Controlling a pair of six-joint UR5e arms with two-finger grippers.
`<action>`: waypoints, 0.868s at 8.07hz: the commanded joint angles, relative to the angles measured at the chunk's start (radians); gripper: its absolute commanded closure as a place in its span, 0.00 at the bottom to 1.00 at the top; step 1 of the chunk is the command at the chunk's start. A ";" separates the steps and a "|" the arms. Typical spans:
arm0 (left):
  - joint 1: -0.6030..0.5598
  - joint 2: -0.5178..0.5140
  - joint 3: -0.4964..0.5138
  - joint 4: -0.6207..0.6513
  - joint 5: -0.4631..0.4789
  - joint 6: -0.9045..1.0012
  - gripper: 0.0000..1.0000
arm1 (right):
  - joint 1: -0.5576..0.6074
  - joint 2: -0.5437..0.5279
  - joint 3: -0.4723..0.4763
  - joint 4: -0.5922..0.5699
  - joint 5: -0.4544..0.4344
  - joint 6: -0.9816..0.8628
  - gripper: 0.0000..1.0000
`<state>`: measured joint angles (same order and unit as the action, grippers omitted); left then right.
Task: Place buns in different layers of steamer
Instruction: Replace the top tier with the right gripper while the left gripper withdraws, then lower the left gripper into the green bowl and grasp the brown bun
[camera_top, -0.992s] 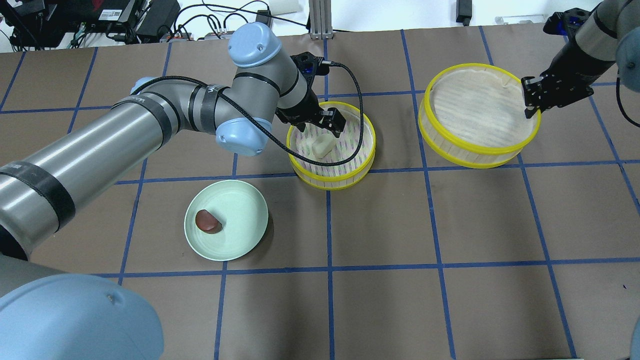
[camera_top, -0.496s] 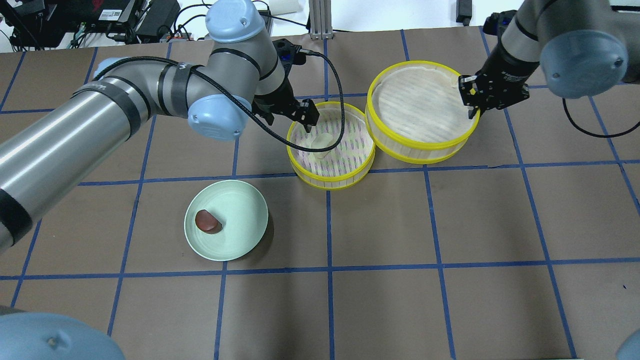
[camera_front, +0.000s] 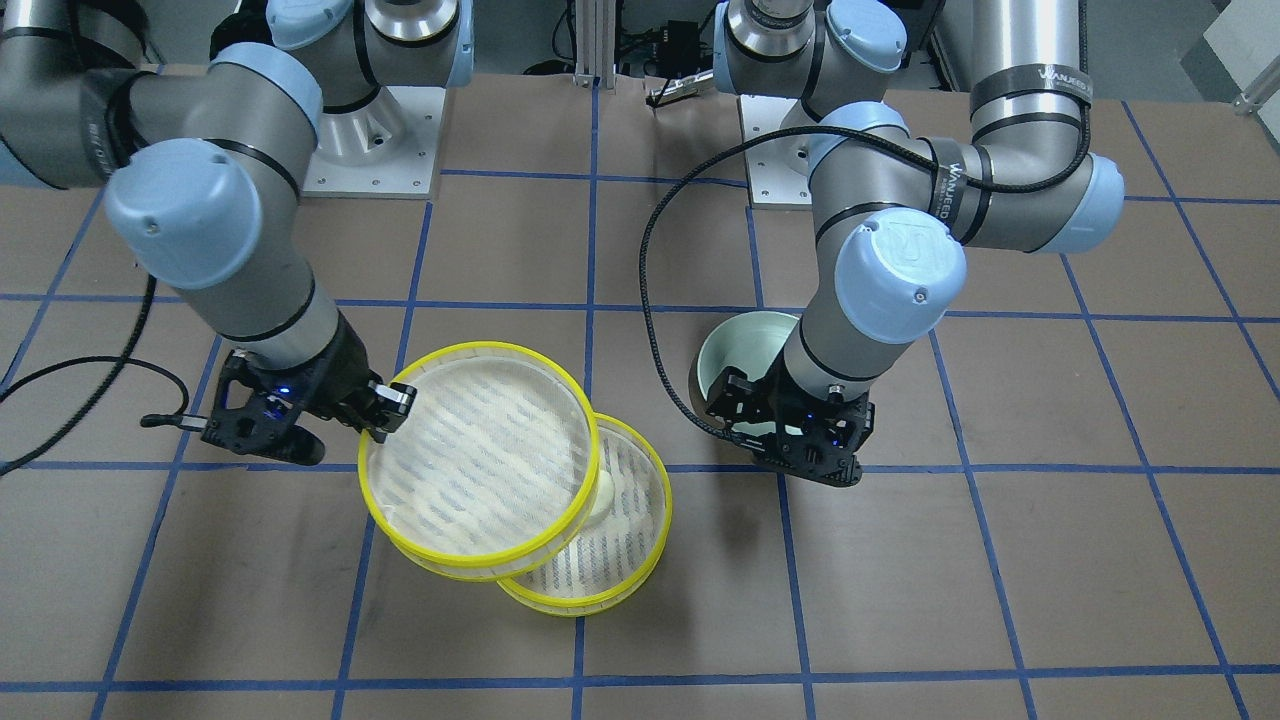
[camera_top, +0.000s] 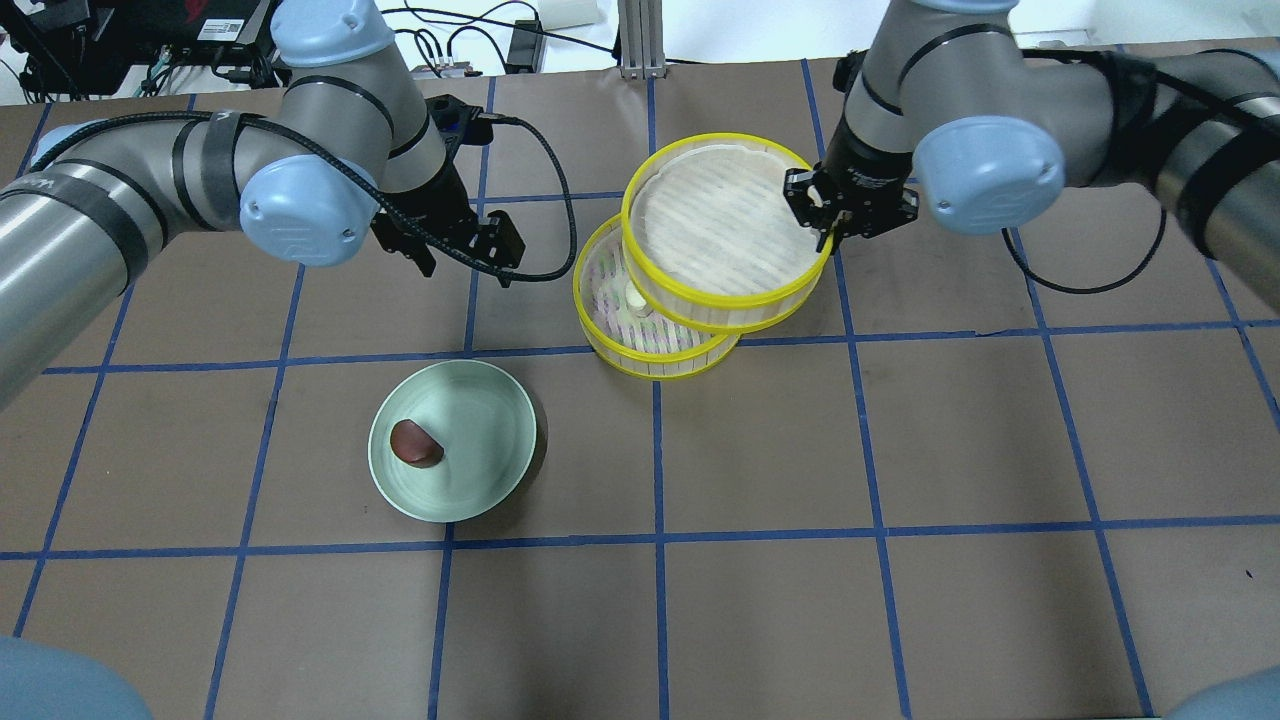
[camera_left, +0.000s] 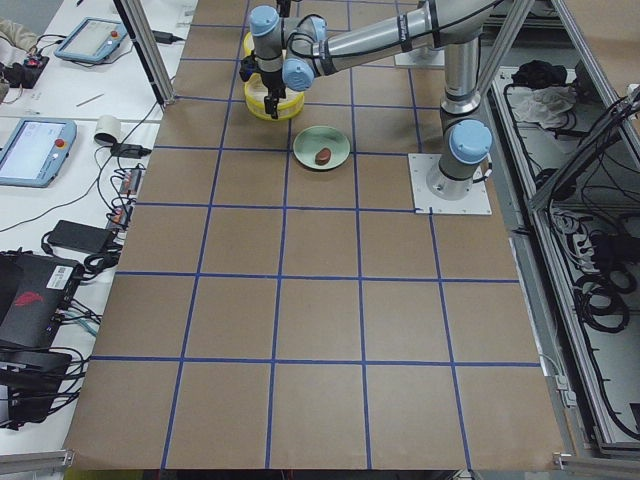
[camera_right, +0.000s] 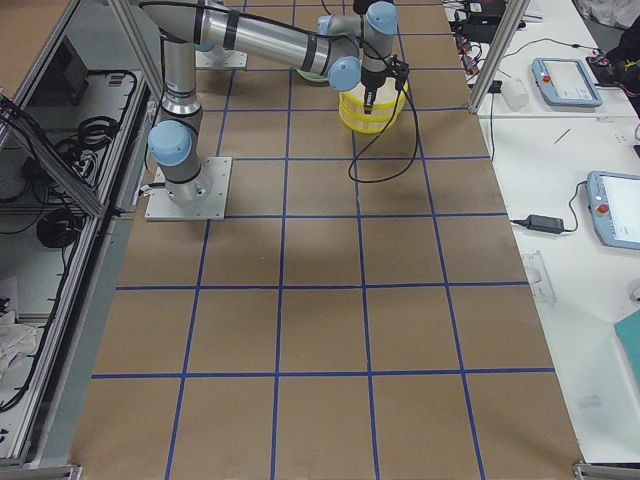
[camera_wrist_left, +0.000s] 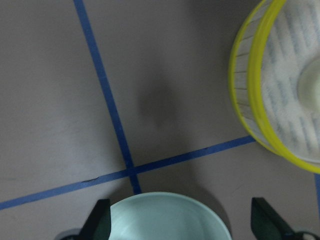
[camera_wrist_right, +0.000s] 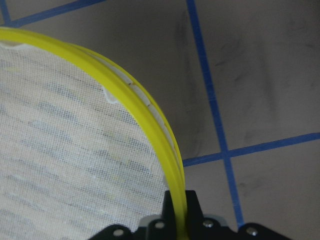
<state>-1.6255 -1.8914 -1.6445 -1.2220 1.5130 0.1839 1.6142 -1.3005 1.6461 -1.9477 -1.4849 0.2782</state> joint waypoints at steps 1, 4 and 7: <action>0.061 0.029 -0.131 -0.025 0.019 0.026 0.00 | 0.130 0.065 -0.014 -0.078 0.000 0.119 1.00; 0.114 0.031 -0.221 -0.030 0.079 0.155 0.00 | 0.148 0.107 -0.014 -0.106 -0.008 0.134 1.00; 0.116 0.006 -0.265 -0.037 0.096 0.164 0.00 | 0.148 0.127 -0.014 -0.129 -0.028 0.131 1.00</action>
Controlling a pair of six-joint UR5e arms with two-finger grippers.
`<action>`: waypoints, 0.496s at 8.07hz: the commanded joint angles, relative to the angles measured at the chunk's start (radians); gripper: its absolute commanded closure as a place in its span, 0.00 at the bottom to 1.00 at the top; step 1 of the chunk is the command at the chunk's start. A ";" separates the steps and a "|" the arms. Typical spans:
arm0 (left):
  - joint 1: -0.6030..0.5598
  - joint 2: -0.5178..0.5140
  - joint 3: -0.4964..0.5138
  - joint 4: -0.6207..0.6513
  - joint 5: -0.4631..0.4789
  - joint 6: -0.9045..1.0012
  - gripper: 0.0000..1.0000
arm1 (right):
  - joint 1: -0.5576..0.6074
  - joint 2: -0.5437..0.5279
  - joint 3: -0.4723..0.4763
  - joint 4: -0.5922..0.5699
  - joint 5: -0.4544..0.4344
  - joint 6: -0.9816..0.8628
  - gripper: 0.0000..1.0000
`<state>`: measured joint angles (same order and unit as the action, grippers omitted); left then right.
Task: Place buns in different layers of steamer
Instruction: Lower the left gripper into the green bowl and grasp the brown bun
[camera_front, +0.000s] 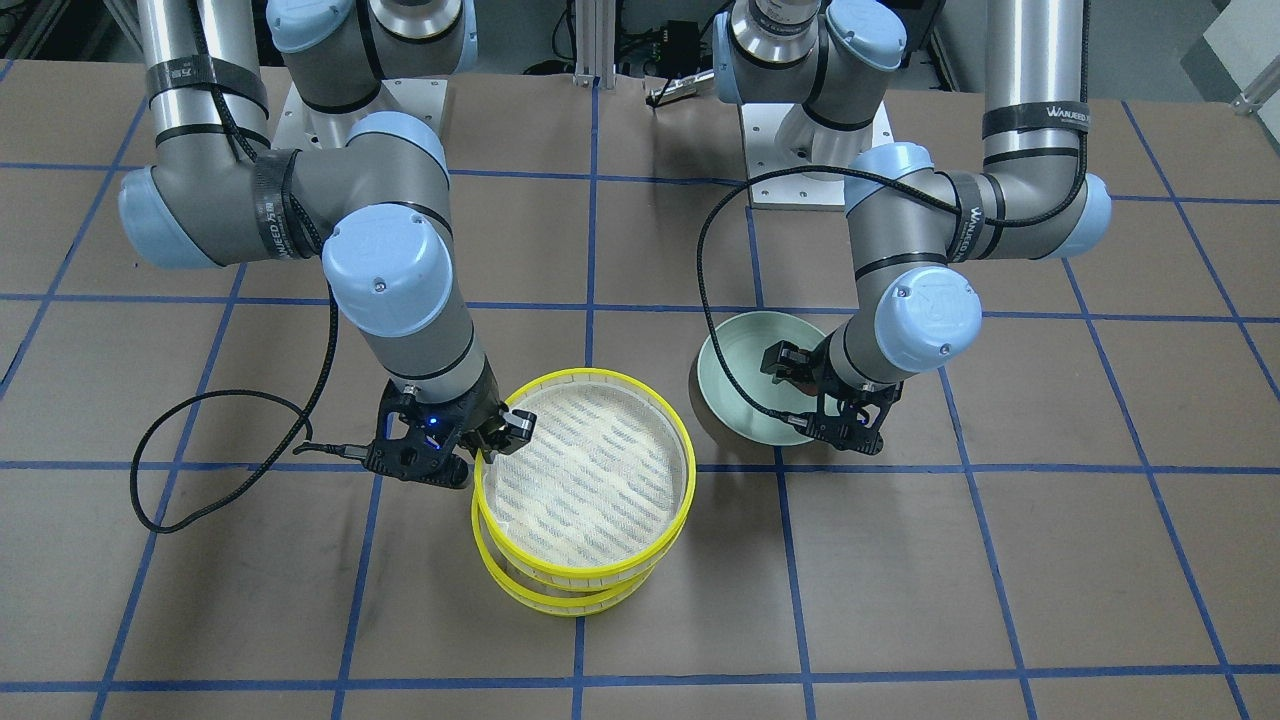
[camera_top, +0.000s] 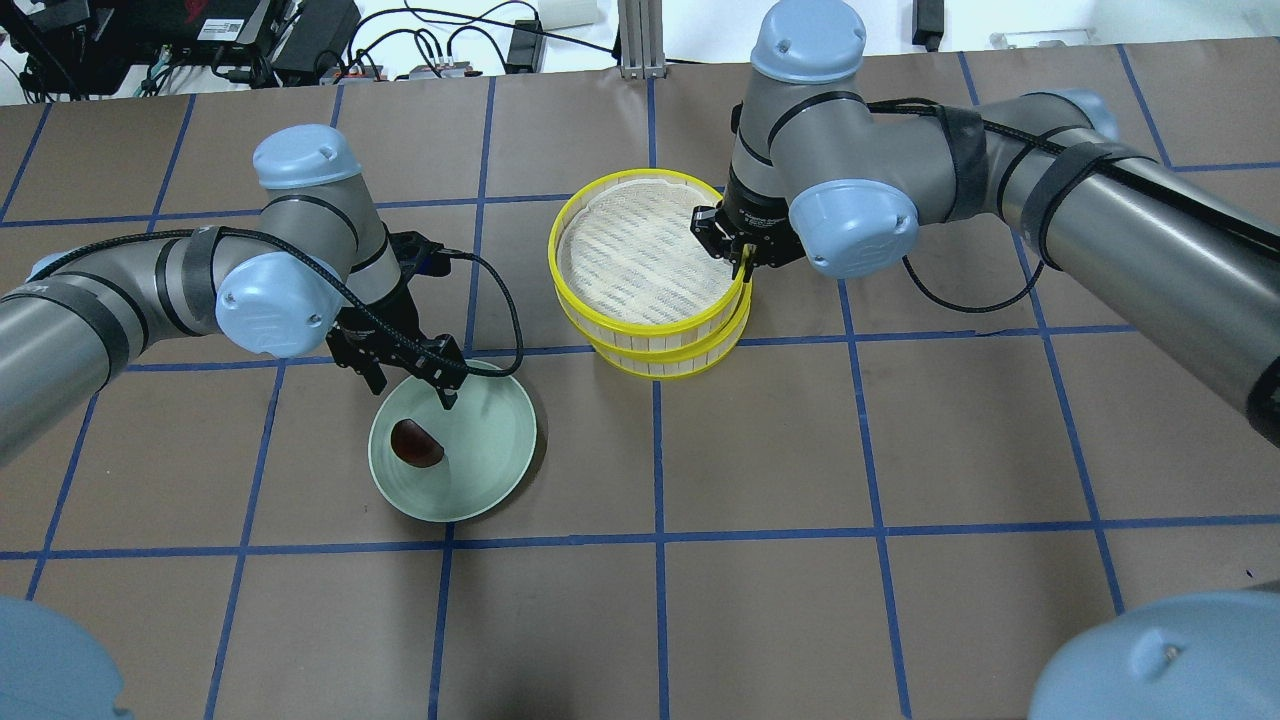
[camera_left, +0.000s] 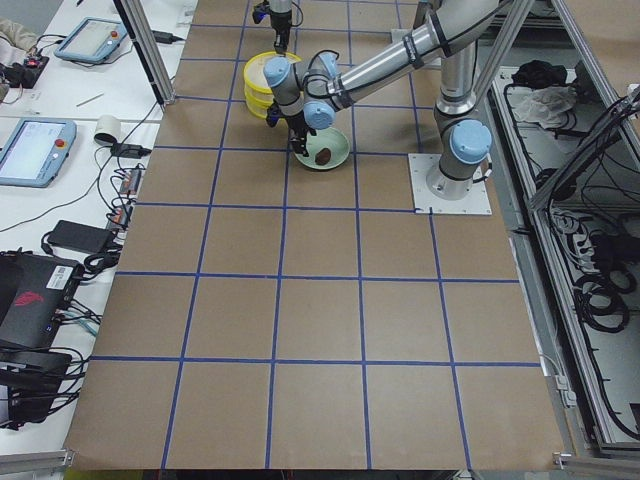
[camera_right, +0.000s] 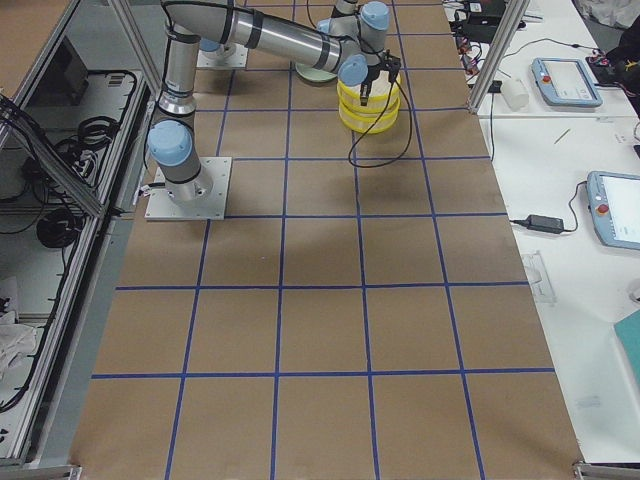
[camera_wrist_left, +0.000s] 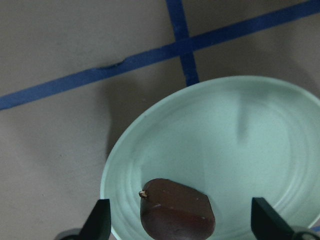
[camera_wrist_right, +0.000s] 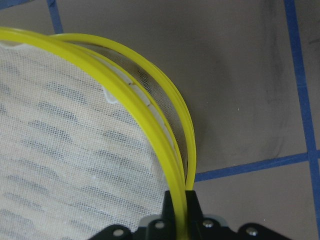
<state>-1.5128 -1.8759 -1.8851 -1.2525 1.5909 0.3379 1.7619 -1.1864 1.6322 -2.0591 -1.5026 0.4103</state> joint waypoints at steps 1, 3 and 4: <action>0.003 -0.009 -0.032 -0.015 0.017 0.007 0.00 | 0.001 0.014 -0.002 -0.036 -0.033 -0.005 1.00; 0.003 -0.011 -0.049 -0.018 0.006 0.004 0.00 | 0.001 0.014 0.000 -0.036 -0.056 -0.015 1.00; 0.002 -0.014 -0.057 -0.018 0.008 0.004 0.07 | 0.001 0.016 0.000 -0.035 -0.056 -0.013 1.00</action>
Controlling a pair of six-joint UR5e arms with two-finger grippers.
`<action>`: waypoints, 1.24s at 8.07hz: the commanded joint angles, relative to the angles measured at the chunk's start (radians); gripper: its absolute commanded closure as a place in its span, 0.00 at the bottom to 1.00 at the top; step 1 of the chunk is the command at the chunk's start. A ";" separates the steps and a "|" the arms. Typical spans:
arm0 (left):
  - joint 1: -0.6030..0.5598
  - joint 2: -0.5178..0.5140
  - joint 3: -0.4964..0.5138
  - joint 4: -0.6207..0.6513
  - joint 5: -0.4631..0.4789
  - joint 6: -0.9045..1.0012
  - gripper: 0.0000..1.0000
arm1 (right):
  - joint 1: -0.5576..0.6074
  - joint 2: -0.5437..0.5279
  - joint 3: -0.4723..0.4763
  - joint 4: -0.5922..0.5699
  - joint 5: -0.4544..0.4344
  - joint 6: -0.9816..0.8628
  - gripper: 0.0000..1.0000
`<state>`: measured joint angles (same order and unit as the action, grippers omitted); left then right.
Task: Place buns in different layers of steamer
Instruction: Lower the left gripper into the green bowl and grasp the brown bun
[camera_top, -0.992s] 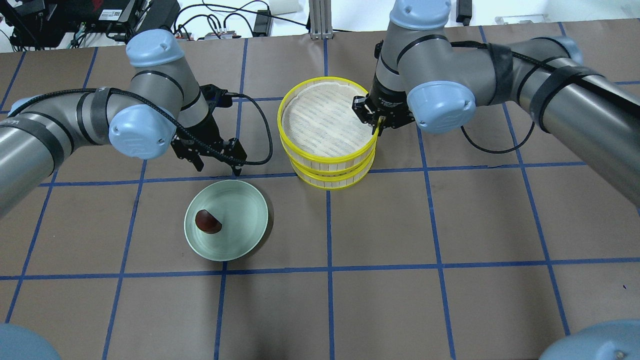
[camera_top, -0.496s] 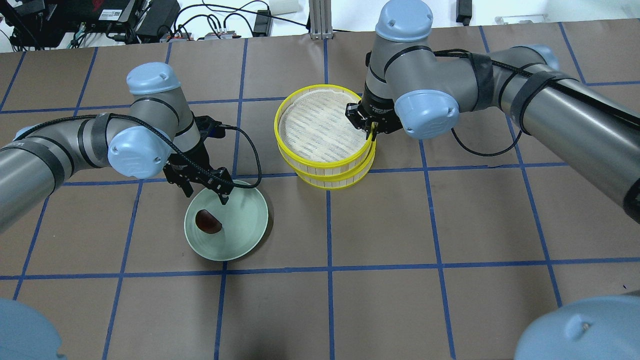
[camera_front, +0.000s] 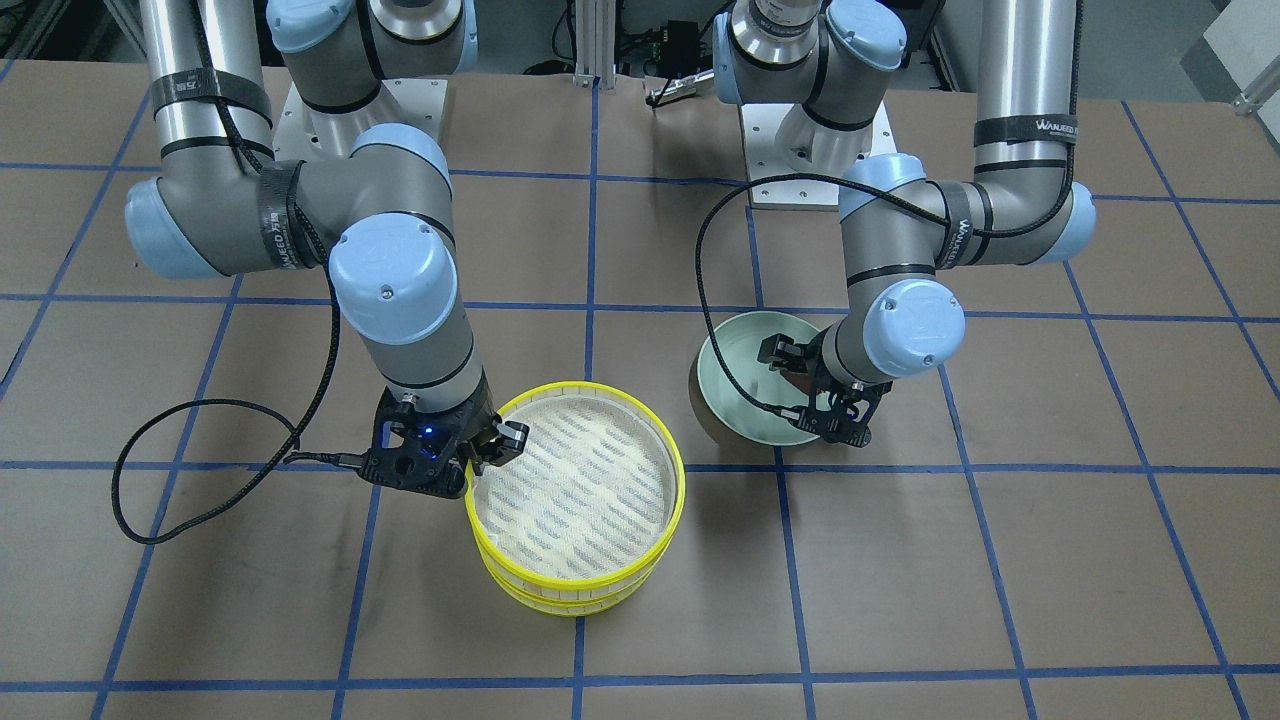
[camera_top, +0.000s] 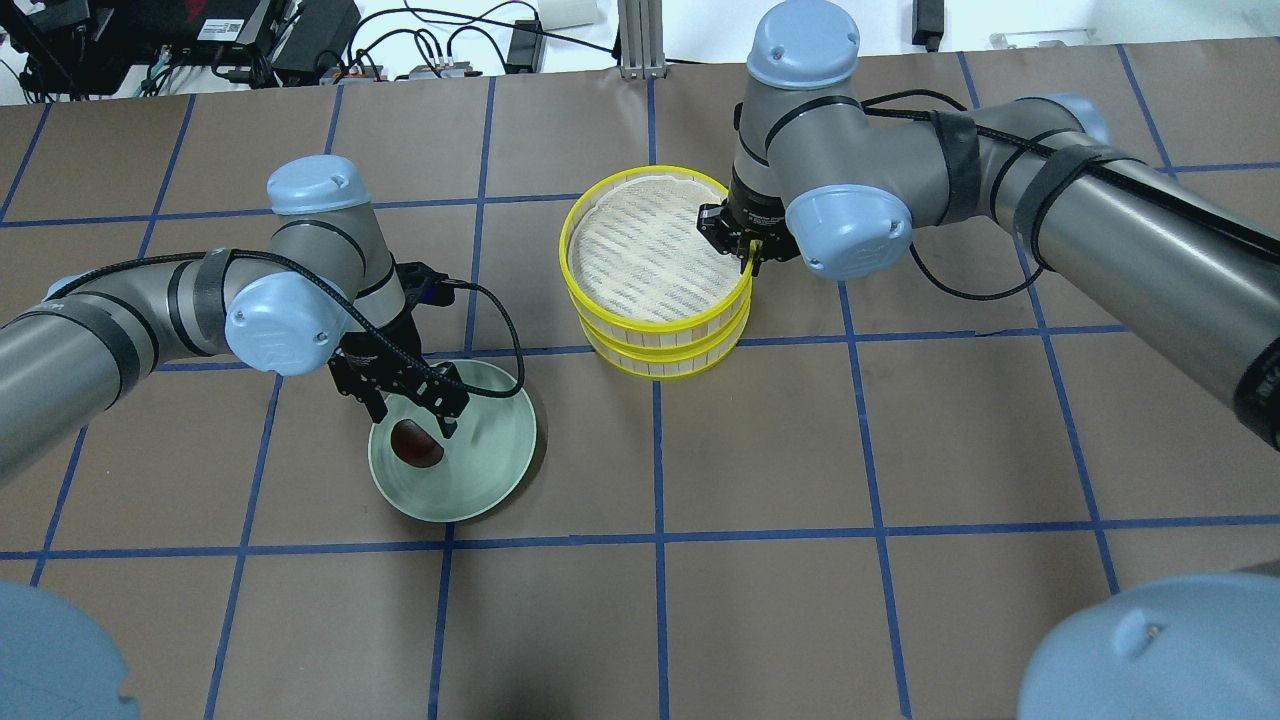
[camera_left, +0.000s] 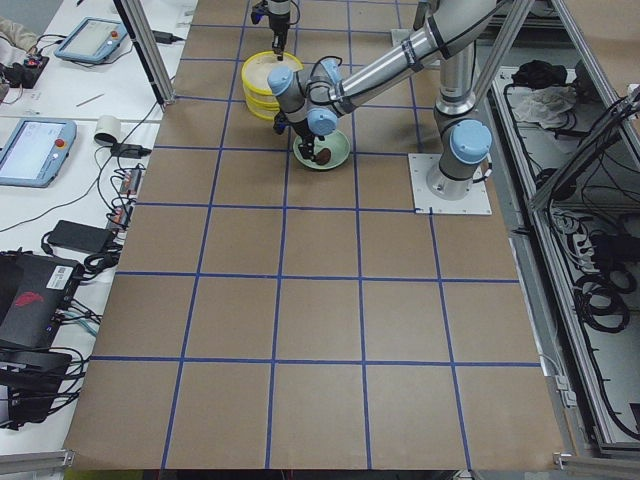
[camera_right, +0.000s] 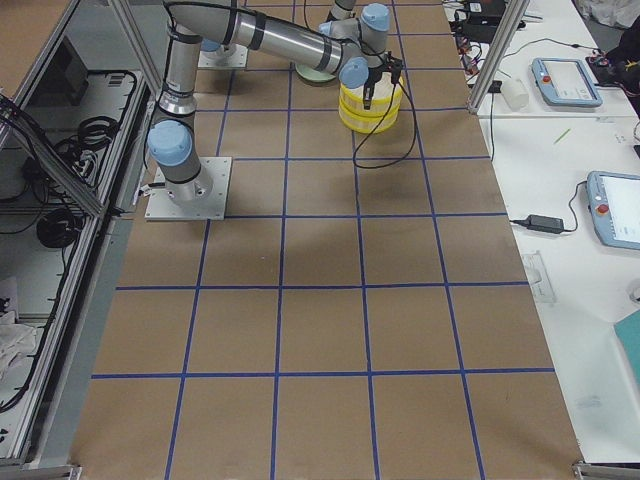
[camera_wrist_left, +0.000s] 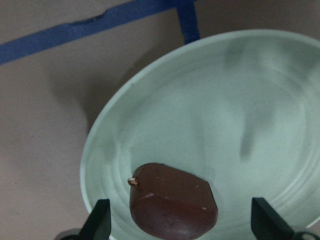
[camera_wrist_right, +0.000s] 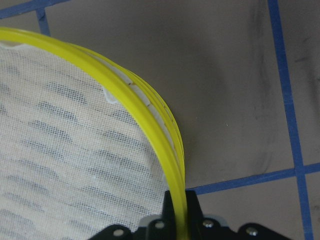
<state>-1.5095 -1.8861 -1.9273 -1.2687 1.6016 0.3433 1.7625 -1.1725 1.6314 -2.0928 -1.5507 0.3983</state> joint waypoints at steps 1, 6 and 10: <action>-0.001 -0.005 -0.025 -0.001 -0.003 -0.001 0.07 | 0.000 0.002 0.005 -0.003 -0.005 0.004 1.00; -0.001 -0.008 -0.035 -0.001 -0.006 -0.010 1.00 | -0.001 0.007 0.011 -0.004 -0.009 -0.004 1.00; -0.023 0.015 0.132 -0.068 -0.080 -0.104 1.00 | -0.002 0.007 0.015 -0.001 -0.034 -0.019 0.85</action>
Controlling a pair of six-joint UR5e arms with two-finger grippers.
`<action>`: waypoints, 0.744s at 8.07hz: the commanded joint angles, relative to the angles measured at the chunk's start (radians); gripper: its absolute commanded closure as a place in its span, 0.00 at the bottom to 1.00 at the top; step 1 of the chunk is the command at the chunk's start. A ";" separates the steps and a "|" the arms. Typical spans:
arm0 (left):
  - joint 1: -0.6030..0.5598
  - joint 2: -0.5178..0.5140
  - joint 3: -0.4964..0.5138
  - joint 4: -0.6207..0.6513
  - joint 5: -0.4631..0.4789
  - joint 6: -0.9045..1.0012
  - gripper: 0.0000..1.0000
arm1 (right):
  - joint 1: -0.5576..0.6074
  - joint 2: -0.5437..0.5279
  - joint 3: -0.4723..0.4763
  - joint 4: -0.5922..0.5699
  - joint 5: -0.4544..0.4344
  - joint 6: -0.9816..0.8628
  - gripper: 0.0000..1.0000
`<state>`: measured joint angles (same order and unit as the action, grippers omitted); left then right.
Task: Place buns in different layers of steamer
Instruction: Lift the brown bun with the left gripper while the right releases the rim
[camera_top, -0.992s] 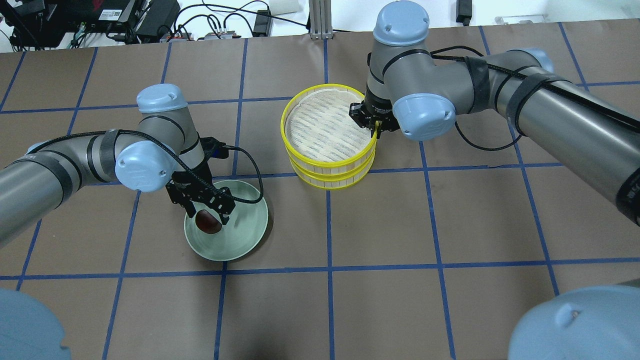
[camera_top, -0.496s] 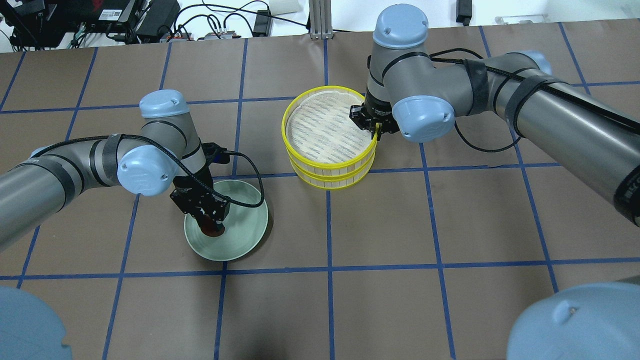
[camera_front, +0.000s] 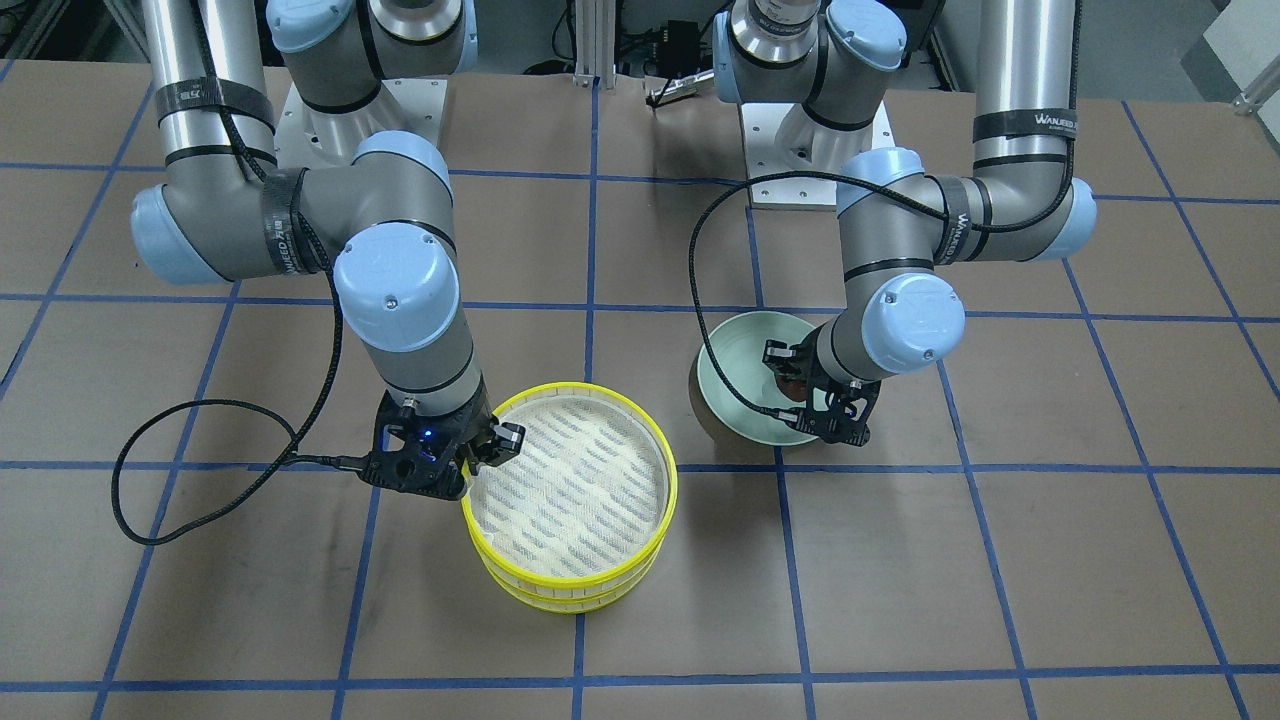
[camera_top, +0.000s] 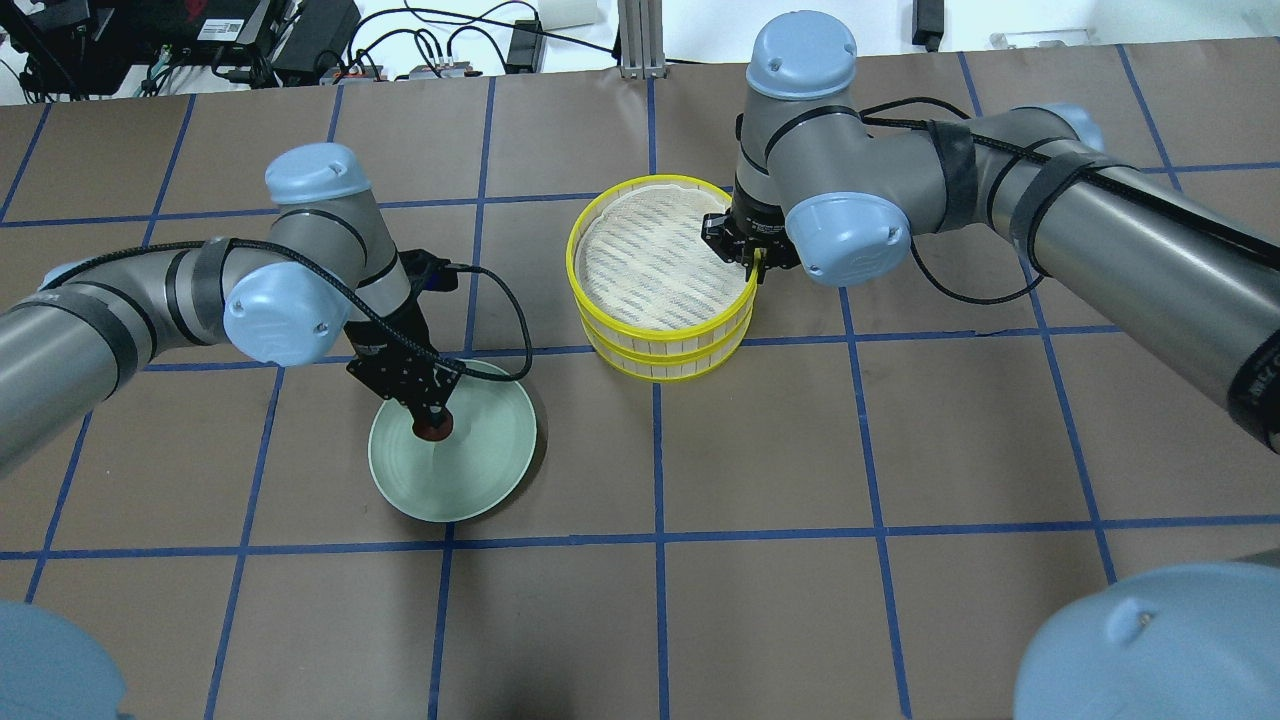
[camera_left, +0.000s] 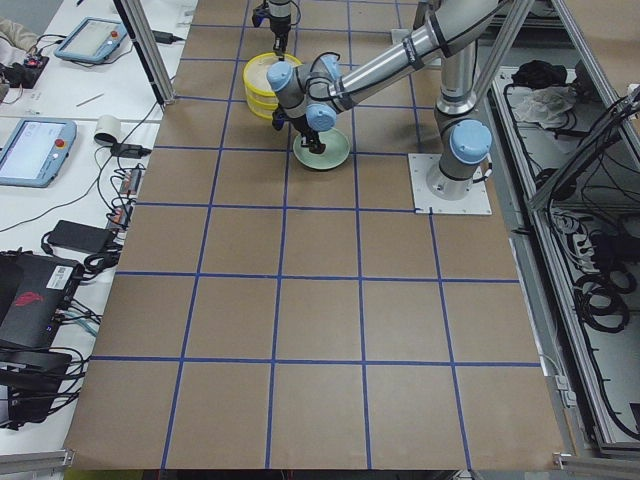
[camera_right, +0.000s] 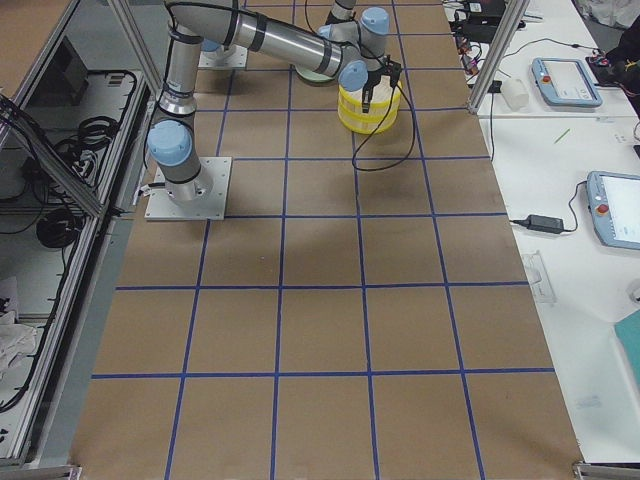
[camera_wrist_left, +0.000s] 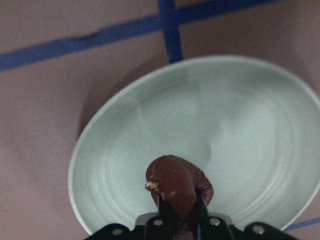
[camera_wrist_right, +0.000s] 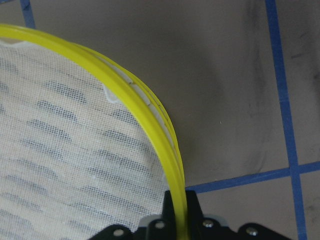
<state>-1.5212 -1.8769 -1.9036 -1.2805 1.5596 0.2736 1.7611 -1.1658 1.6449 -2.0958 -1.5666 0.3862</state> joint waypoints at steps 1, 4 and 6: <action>-0.019 0.012 0.180 -0.110 -0.038 -0.034 1.00 | 0.000 0.000 0.001 0.002 -0.030 -0.007 0.13; -0.027 0.044 0.270 -0.123 -0.154 -0.145 1.00 | -0.015 -0.046 -0.005 0.016 -0.023 -0.012 0.00; -0.063 0.067 0.308 -0.109 -0.168 -0.194 1.00 | -0.070 -0.133 -0.014 0.125 -0.016 -0.045 0.00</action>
<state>-1.5518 -1.8301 -1.6343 -1.4003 1.4208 0.1370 1.7372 -1.2202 1.6375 -2.0620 -1.5891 0.3705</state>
